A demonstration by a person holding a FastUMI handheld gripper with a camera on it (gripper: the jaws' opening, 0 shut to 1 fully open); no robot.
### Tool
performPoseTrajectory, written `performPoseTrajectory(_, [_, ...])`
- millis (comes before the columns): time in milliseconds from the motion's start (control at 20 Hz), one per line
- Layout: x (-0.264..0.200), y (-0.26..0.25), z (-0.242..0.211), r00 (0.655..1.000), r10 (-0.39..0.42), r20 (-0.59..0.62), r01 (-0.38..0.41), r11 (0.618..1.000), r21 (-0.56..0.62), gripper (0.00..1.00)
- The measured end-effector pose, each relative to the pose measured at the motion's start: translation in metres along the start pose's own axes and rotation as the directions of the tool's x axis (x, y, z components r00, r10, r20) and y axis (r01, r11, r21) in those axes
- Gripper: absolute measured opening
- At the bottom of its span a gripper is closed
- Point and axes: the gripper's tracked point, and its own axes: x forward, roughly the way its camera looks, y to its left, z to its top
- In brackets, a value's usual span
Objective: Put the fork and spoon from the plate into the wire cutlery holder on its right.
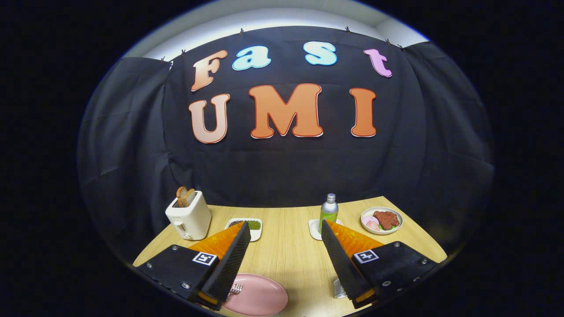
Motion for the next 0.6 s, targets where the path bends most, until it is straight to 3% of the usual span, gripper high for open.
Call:
performPoseTrajectory(300, [-0.008, 0.06, -0.03, 0.999, 0.028, -0.043, -0.028, 1.0, -0.007, 0.97])
performPoseTrajectory(500, [-0.007, 0.092, -0.082, 0.977, 0.079, -0.2, -0.079, 0.997, 0.008, 0.97])
performPoseTrajectory(600, [-0.009, 0.104, -0.121, 0.938, 0.113, -0.328, -0.107, 0.994, 0.036, 0.97])
